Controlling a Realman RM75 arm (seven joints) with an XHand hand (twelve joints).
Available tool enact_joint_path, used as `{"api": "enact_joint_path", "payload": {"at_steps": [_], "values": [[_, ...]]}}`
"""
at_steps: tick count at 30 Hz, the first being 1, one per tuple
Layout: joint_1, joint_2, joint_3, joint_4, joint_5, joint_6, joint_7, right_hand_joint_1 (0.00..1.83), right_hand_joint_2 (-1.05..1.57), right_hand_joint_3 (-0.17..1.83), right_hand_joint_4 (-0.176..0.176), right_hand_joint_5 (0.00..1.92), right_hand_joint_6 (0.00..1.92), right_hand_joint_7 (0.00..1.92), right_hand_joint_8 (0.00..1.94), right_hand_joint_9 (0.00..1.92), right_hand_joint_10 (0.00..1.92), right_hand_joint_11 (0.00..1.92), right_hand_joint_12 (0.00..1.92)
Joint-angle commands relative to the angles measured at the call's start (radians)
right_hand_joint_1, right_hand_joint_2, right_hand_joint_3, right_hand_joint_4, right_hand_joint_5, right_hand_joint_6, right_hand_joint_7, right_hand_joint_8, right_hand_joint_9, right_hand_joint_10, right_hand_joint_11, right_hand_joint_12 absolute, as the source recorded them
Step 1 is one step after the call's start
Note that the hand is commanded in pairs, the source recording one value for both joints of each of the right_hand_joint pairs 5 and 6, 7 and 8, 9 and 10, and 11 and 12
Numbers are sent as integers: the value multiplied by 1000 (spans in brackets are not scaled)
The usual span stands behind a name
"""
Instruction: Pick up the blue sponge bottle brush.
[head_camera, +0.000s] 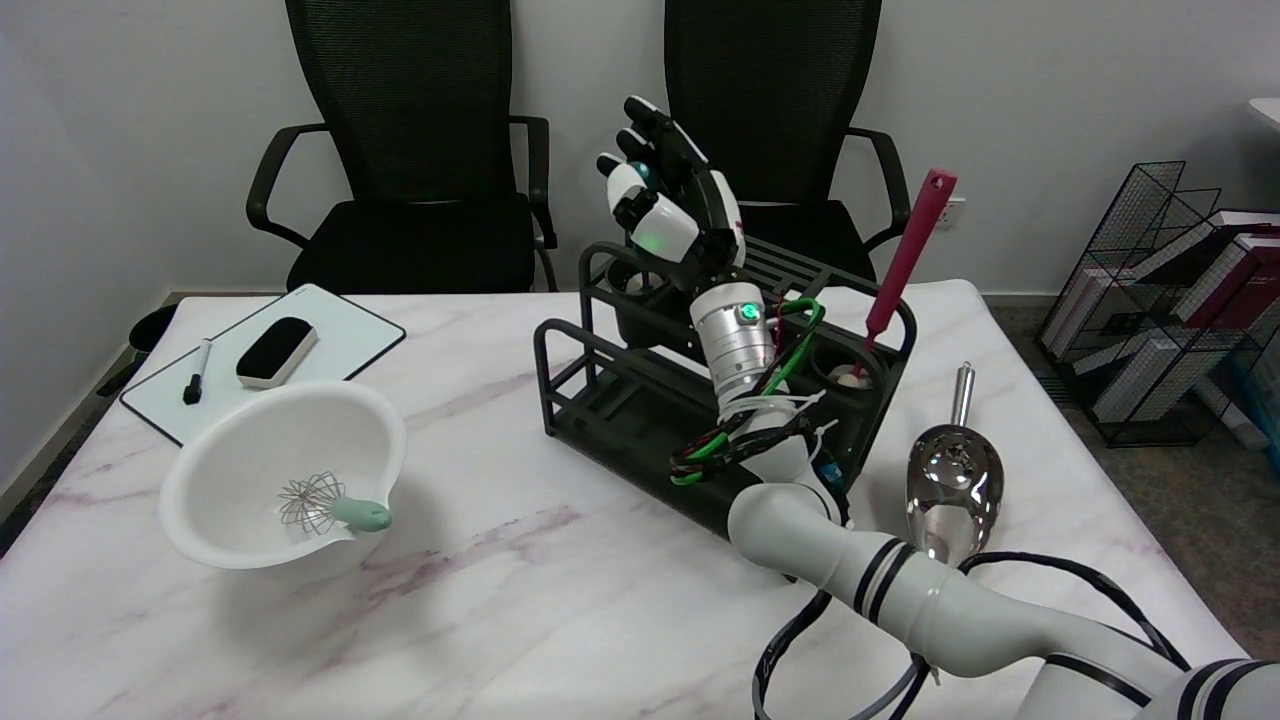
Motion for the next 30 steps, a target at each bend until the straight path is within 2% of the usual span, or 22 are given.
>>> {"api": "enact_joint_path", "payload": {"at_steps": [1,8,21,30], "values": [[5,46,3,58,-6,1,-9,1092,419,1401,0,401,401,174,174,337,337,558,558],[4,60,3,78,-24,-2,-12,1096,356,1391,0,363,363,171,171,324,324,573,573],[7,78,5,64,-78,-46,-14,1125,-34,1328,0,13,13,146,146,270,270,528,528],[23,132,5,69,-129,-105,-47,1134,-171,1286,0,0,0,145,145,242,242,483,483]]}}
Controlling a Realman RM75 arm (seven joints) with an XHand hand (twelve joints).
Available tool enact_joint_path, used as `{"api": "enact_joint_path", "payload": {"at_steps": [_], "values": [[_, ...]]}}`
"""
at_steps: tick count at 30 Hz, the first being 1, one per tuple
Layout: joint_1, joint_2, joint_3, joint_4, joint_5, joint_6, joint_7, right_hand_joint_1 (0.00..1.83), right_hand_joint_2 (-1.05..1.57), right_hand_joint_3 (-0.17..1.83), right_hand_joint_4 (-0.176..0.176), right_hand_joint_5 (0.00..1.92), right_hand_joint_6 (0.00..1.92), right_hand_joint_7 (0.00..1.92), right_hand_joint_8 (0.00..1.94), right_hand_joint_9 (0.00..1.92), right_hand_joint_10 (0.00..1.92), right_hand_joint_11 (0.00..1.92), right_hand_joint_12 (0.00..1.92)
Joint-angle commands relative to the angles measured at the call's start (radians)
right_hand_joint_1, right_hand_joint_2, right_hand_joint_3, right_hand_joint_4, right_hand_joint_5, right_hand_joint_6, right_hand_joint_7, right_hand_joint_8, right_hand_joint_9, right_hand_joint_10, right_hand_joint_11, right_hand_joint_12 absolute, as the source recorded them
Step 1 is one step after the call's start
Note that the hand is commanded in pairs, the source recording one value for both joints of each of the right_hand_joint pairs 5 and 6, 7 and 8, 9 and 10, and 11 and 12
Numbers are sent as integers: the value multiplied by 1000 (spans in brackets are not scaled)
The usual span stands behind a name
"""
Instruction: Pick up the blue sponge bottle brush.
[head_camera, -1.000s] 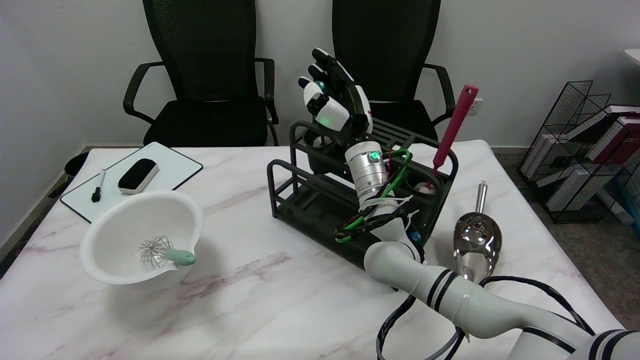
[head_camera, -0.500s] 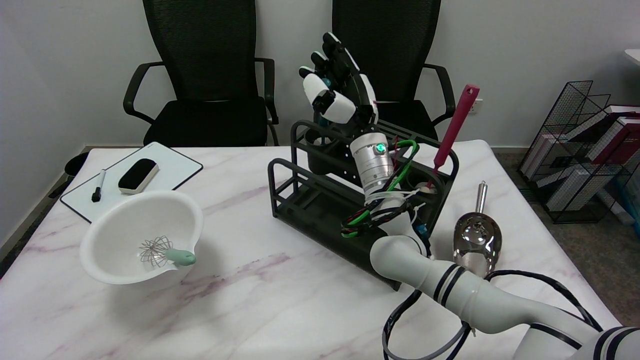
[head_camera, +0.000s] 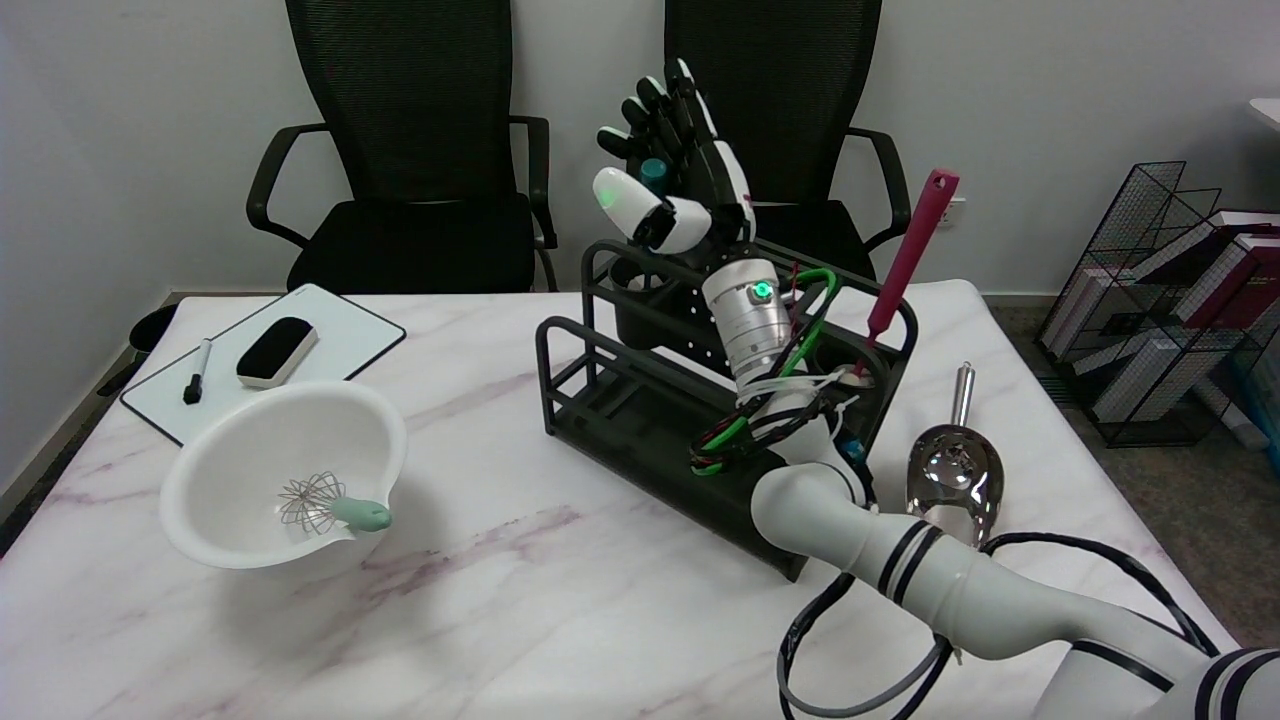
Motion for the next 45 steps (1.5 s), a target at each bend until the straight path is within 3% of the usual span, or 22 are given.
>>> {"api": "enact_joint_path", "payload": {"at_steps": [1,5,8,9,14,16,29,37,43,45], "values": [[17,65,2,3,-73,-76,-31,1135,-180,1283,0,0,0,145,145,242,242,481,481],[22,73,6,-20,-82,-76,-32,1154,-251,1238,0,10,10,156,156,259,259,478,478],[25,89,6,-19,-95,-85,-32,1170,-196,1188,0,260,260,173,173,270,270,482,482],[27,94,3,-16,-95,-90,-32,1176,-136,1144,0,557,557,190,190,274,274,483,483],[28,96,5,-23,-106,-102,-32,1172,-165,1159,0,853,853,254,254,299,299,490,490],[28,96,6,-27,-106,-102,-32,1188,-179,1181,0,886,886,282,282,313,313,493,493],[61,95,1,-68,-107,-125,-32,1208,-198,1190,0,843,843,346,346,351,351,506,506],[73,95,2,-87,-107,-137,-32,1217,-163,1129,0,642,642,366,366,413,413,529,529],[77,93,3,-89,-107,-137,-32,1227,-143,1137,0,618,618,563,563,608,608,607,607],[77,92,3,-89,-107,-137,-32,1233,-87,1126,0,608,608,730,730,690,690,648,648]]}}
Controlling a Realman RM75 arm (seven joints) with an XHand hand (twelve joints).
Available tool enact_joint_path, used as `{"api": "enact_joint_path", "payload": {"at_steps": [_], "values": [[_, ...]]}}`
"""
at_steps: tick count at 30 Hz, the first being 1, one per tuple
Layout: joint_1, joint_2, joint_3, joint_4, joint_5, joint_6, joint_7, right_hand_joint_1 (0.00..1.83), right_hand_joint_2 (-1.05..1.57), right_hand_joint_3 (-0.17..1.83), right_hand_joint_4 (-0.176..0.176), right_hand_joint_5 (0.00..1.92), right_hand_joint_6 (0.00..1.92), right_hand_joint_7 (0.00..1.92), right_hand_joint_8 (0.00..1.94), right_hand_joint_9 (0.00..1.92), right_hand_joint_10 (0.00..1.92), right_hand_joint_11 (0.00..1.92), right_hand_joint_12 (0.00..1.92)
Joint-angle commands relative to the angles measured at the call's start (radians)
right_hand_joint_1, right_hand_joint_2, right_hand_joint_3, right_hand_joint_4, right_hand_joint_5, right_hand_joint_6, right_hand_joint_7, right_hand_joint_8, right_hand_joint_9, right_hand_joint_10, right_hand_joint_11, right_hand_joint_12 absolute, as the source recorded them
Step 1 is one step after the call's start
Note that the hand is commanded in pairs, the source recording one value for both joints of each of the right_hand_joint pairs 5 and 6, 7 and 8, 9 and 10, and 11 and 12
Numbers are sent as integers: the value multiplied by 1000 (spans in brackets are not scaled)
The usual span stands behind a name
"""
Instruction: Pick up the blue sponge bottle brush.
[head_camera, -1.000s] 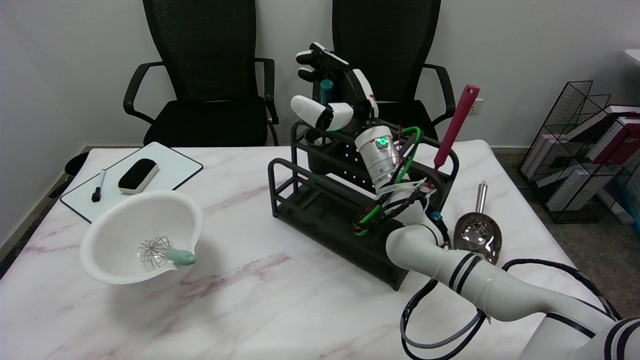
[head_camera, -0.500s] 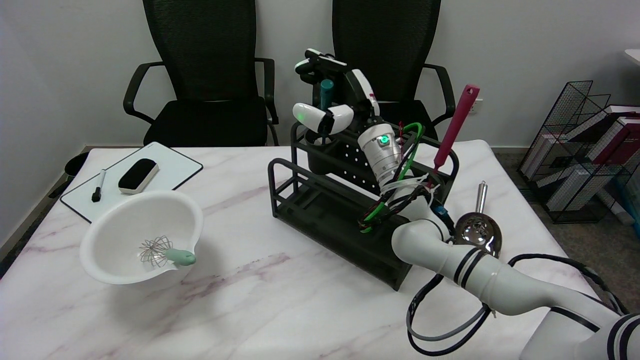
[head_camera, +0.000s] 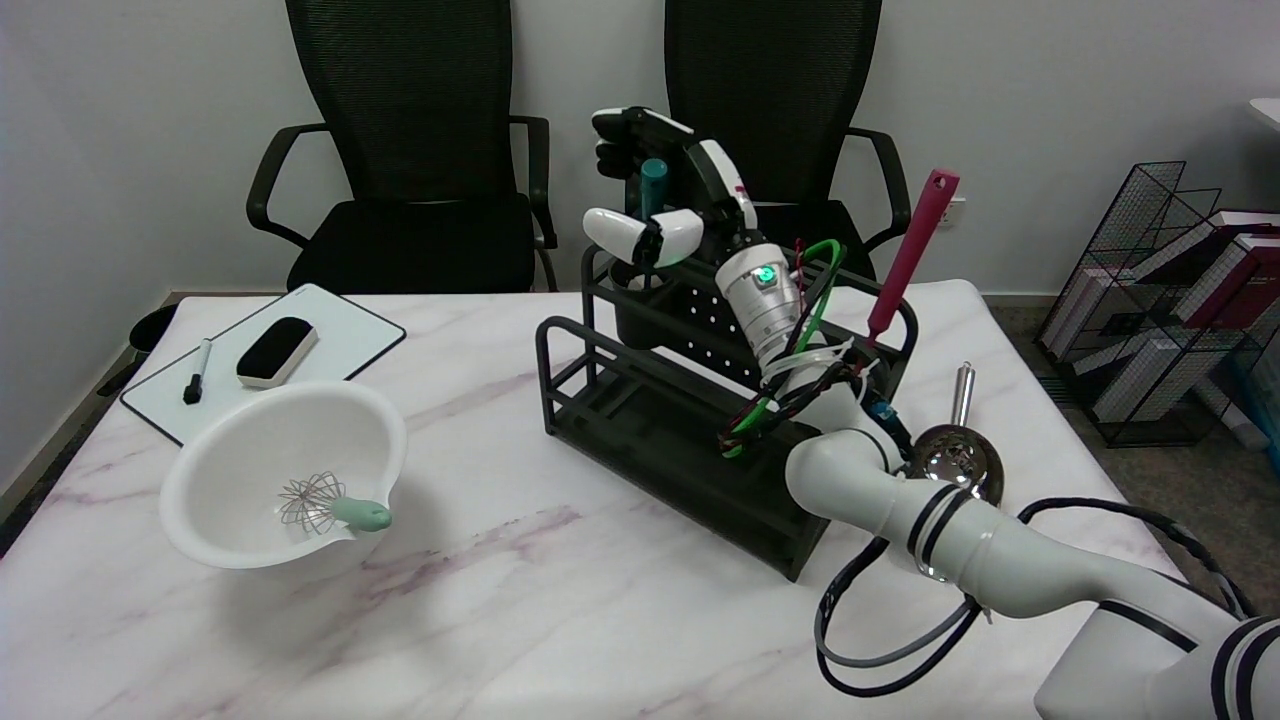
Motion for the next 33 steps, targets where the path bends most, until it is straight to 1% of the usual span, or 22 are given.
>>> {"api": "enact_joint_path", "payload": {"at_steps": [1,3,6,11,15,17,18,20,22,24,26,29,33], "values": [[19,1,0,-22,-4,-18,-1,1238,-32,1091,0,602,602,853,853,737,737,679,679],[19,1,0,-24,-4,-18,-1,1248,31,1055,0,593,593,954,954,805,805,726,726],[19,-1,3,-24,-4,-18,-1,1262,108,1020,0,591,591,1048,1048,868,868,777,777],[21,-2,4,-24,-4,-18,-1,1273,268,973,0,611,611,1154,1154,1060,1060,840,840],[30,-2,4,-24,-4,-18,-1,1275,339,953,0,622,622,1197,1197,1134,1134,877,877],[34,-2,3,-24,-4,-18,-1,1272,438,896,0,658,658,1276,1276,1227,1227,992,992],[37,-3,3,-24,-4,-18,-1,1271,471,879,0,684,684,1300,1300,1262,1262,1042,1042],[41,-3,2,-24,-4,-18,-1,1268,527,884,0,804,804,1364,1364,1322,1322,1137,1137],[44,-5,2,-24,-4,-18,-1,1272,548,924,0,898,898,1401,1401,1348,1348,1182,1182],[45,-6,2,-24,-4,-18,-9,1257,620,992,0,1059,1059,1487,1487,1421,1421,1274,1274],[47,-6,2,-25,-4,-18,-11,1248,723,1018,0,1209,1209,1574,1574,1486,1486,1353,1353],[48,-8,2,-28,-4,-19,-11,1235,810,1000,0,1312,1312,1650,1650,1523,1523,1385,1385],[51,-12,2,-28,-4,-19,-11,1222,905,967,0,1384,1384,1713,1713,1579,1579,1466,1466]]}}
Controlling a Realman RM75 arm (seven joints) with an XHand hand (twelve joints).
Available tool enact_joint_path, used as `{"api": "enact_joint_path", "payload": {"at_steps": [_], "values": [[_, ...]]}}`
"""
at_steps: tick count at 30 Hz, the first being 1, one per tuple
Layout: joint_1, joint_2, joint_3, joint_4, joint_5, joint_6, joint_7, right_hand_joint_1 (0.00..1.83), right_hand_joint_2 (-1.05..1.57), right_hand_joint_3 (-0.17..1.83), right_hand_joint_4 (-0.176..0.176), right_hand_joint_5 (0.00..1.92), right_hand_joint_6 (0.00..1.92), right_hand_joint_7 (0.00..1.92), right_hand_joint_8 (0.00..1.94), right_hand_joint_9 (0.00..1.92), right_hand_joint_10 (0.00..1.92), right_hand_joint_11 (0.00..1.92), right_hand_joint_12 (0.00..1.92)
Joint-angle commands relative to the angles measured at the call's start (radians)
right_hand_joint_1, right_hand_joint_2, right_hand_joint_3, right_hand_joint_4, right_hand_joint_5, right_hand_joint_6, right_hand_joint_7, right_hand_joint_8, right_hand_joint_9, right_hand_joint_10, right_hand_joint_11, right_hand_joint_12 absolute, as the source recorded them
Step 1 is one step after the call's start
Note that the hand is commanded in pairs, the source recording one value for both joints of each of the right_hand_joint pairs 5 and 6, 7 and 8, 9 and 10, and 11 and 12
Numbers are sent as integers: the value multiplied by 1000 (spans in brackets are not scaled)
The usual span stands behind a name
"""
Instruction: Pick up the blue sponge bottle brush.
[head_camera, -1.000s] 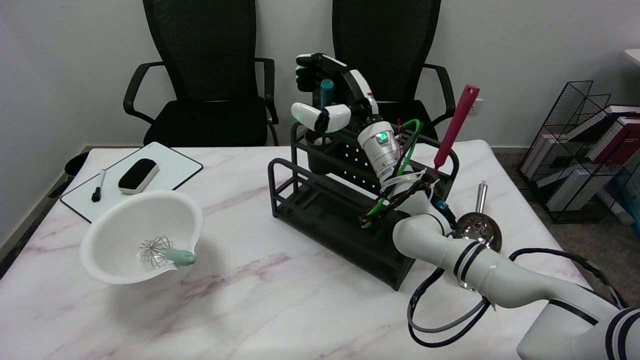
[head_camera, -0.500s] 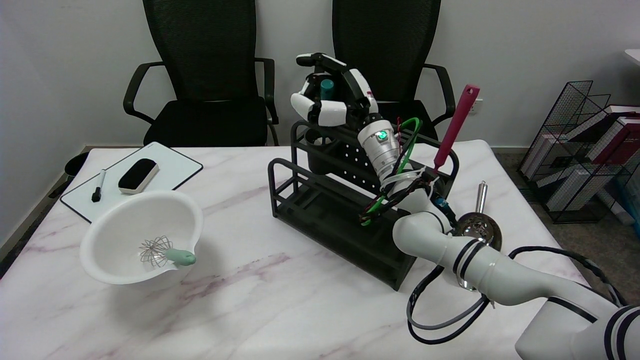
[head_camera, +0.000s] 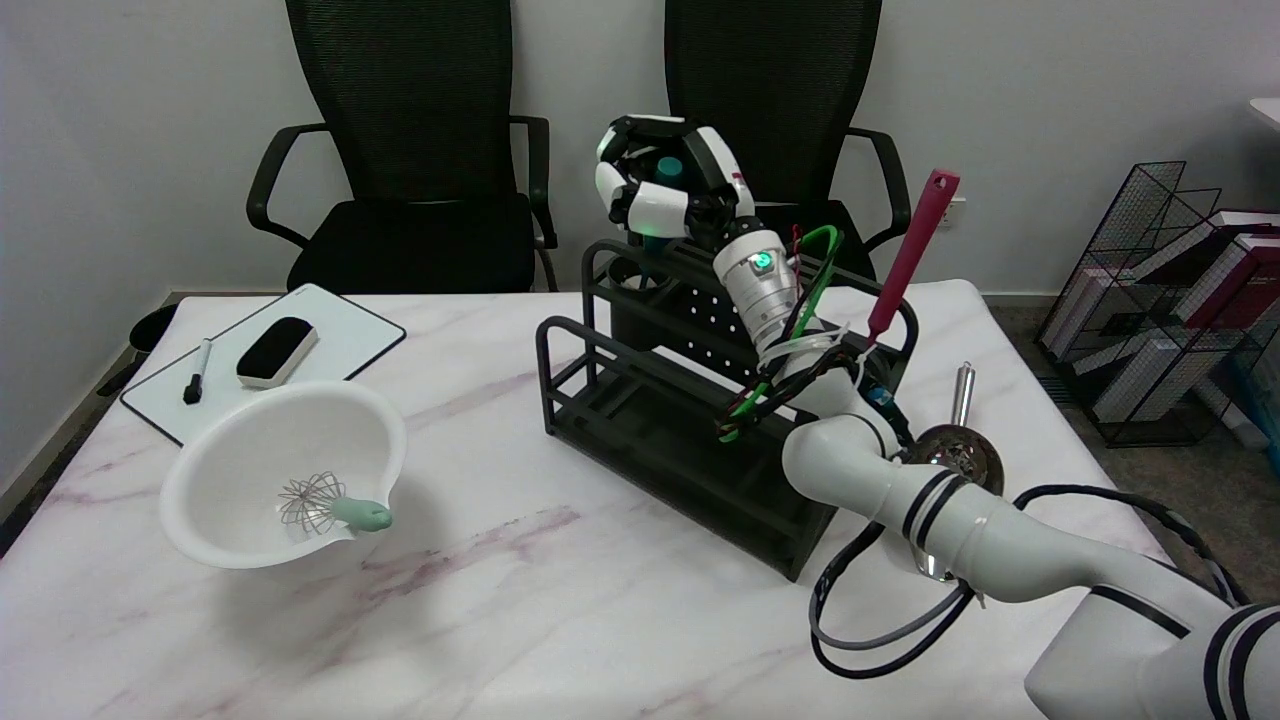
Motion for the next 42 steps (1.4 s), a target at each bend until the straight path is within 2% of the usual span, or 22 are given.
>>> {"api": "enact_joint_path", "payload": {"at_steps": [1,8,13,18,25,29,33,35,38,42], "values": [[15,-8,-1,-6,0,-2,-6,1221,913,967,0,1390,1390,1720,1720,1585,1585,1481,1481],[16,-17,-4,-16,0,-2,-6,1195,1007,907,0,1511,1511,1779,1779,1631,1631,1634,1634],[18,-17,-5,-16,0,-2,-6,1172,711,1043,0,1580,1580,1789,1789,1632,1632,1639,1639],[18,-17,-5,-16,0,-2,-6,1169,303,1189,0,1509,1509,1740,1740,1611,1611,1632,1632],[21,-17,-5,-16,0,-2,-6,1158,-51,1131,0,1485,1485,1708,1708,1588,1588,1625,1625],[22,-17,-4,-16,0,-5,-6,1154,-151,1053,0,1500,1500,1711,1711,1587,1587,1626,1626],[22,-18,-1,-13,0,-5,-6,1142,-95,1020,0,1725,1725,1795,1795,1638,1638,1672,1672],[23,-18,0,-12,0,-5,-6,1137,61,943,0,1906,1906,1879,1879,1686,1686,1702,1702],[25,-19,0,-10,1,-5,-6,1149,312,866,0,1920,1920,1920,1920,1765,1765,1731,1731],[28,-19,0,-3,0,-5,-6,1178,885,820,0,1920,1920,1920,1920,1834,1834,1789,1789]]}}
